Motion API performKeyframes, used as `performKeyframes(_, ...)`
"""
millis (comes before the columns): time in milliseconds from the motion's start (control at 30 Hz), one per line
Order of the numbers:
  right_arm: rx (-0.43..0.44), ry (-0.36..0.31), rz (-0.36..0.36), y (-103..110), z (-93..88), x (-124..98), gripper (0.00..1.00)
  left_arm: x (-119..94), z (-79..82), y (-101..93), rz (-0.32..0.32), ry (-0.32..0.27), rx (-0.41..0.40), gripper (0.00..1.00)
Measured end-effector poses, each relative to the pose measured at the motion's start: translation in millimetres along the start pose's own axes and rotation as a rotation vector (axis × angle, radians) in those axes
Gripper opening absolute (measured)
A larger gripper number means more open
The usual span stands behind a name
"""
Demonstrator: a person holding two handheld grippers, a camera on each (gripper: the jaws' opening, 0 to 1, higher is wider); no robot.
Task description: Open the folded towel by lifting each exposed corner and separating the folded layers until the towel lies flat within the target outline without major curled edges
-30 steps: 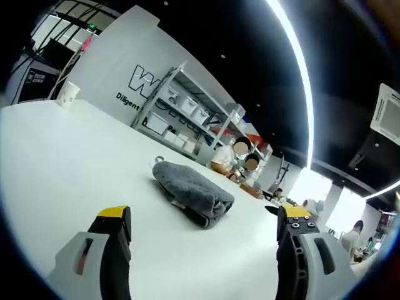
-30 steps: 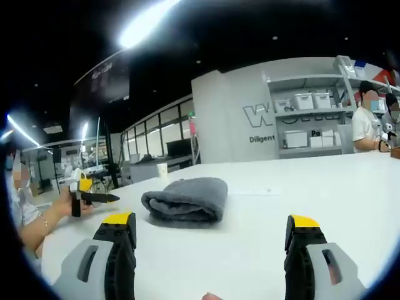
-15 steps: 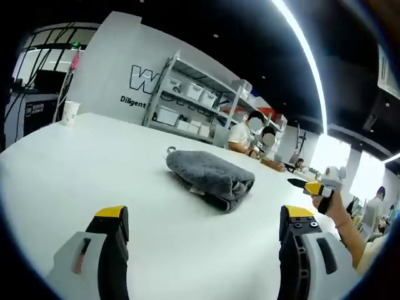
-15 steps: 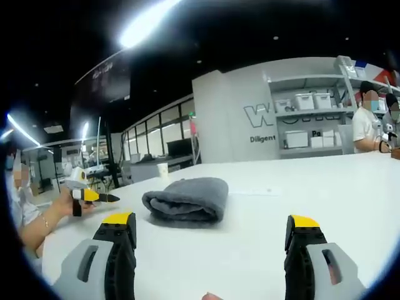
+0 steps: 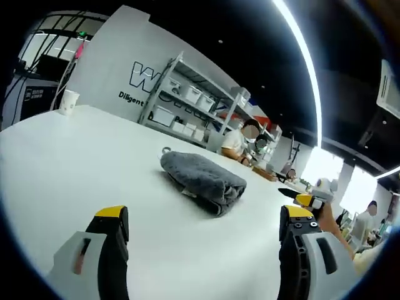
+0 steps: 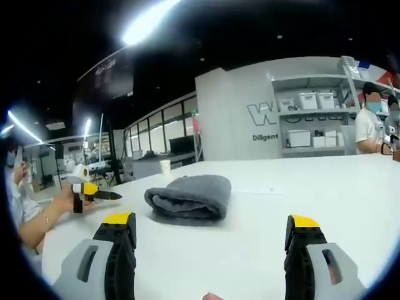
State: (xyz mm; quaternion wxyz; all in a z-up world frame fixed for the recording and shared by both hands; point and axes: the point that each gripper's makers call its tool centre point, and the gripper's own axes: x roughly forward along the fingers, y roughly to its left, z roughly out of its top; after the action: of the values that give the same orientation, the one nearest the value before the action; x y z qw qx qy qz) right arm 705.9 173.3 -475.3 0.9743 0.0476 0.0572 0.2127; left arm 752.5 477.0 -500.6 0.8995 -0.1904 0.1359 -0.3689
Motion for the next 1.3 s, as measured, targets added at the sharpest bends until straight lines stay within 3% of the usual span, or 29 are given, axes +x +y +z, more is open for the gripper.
performKeyframes(233,-0.032,0.017,0.015,7,-2.3,1,1.00,0,1.1,-4.7,-0.018,-0.008,0.001,0.99)
performKeyframes(467,-0.033,0.015,0.020,8,-1.9,0,1.00,0,-1.3,-2.0,0.007,0.009,0.031,0.99)
performKeyframes(1300,-0.043,0.061,0.032,6,-13.3,7,0.99,1,0.1,-6.1,-0.035,0.010,-0.006,0.98)
